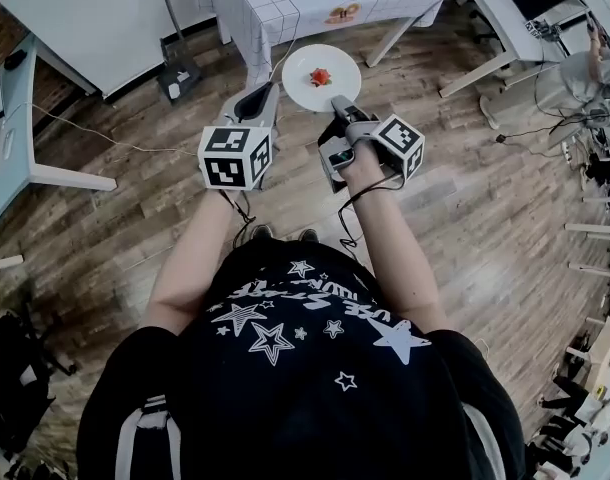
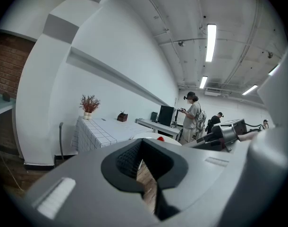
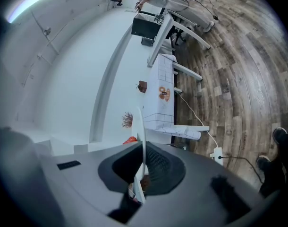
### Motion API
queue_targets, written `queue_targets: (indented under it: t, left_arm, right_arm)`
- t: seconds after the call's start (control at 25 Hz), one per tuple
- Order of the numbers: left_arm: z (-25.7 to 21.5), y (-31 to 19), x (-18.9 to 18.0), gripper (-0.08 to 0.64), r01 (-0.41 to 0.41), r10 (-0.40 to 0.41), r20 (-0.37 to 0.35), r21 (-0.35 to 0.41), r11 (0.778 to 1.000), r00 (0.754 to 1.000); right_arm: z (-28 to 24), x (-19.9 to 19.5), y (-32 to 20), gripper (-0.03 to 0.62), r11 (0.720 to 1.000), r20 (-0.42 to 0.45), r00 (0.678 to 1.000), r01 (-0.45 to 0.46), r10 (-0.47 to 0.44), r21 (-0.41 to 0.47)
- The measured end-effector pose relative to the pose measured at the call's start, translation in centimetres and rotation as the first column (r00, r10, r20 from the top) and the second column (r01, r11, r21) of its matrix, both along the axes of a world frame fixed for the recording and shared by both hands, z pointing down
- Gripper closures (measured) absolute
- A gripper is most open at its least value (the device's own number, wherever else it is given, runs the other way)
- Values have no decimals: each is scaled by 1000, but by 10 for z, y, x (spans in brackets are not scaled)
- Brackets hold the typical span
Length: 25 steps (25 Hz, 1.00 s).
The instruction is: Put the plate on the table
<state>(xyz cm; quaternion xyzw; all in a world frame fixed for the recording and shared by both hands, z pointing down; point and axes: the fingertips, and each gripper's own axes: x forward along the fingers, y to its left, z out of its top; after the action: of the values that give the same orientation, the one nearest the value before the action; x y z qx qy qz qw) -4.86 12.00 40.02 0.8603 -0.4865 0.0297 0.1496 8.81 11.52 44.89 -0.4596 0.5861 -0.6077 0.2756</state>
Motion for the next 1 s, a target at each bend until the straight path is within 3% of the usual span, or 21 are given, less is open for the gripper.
queue_targets:
  t: [0.56, 1.0]
  left_arm:
    - [18, -10, -17, 552, -39, 39, 5, -16, 999, 999]
    - [18, -60, 0, 551, 41, -40, 43, -5, 999, 998]
  right_arm:
    - [27, -2, 2, 574, 996, 22, 998, -54, 55, -76]
    - [30, 8, -68, 574, 998, 31, 999, 41, -39, -53]
